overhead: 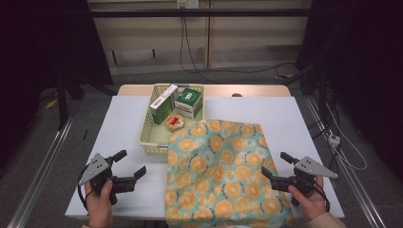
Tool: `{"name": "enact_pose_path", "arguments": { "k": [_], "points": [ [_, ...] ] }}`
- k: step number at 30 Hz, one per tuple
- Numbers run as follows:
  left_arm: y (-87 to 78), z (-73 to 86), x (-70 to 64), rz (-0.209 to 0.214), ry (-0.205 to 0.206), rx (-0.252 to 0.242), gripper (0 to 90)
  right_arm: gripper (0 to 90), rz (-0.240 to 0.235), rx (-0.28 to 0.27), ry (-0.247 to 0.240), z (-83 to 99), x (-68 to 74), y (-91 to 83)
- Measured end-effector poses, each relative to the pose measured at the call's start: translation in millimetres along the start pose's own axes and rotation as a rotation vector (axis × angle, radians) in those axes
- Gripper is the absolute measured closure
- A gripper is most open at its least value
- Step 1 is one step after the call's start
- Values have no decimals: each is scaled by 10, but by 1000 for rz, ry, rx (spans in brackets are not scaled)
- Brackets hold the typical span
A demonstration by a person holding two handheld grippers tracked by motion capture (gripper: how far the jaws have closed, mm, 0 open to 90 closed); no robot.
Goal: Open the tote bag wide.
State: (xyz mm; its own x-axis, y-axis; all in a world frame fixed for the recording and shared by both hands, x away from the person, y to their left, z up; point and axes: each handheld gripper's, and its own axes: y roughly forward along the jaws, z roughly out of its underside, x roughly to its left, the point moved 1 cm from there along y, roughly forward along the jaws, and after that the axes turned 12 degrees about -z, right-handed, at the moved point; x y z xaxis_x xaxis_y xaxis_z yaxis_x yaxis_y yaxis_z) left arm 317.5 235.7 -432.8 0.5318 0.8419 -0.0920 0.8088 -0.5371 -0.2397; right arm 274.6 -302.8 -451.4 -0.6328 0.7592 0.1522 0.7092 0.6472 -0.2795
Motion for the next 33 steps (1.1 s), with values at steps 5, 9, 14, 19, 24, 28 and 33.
{"name": "enact_pose_path", "arguments": {
  "k": [5,9,14,19,24,28,33],
  "points": [
    [2,4,16,-5,0,5,24,64,-3,-2,6,-2,-8,-2],
    [-4,0,27,0,-13,-5,24,64,1,-2,5,-3,-13,-2],
    [11,6,28,2,-7,0,24,68,1,7,17,-2,-19,13],
    [8,5,29,1,-9,-1,25,68,-8,25,6,-60,-32,59],
    [5,4,28,0,-4,-2,24,68,0,42,21,-158,-121,126],
    [13,4,31,-4,-5,0,25,61,-7,75,-3,-225,-181,205],
    [13,8,24,0,3,3,24,71,-2,90,11,-274,-229,319]
  ]
}}
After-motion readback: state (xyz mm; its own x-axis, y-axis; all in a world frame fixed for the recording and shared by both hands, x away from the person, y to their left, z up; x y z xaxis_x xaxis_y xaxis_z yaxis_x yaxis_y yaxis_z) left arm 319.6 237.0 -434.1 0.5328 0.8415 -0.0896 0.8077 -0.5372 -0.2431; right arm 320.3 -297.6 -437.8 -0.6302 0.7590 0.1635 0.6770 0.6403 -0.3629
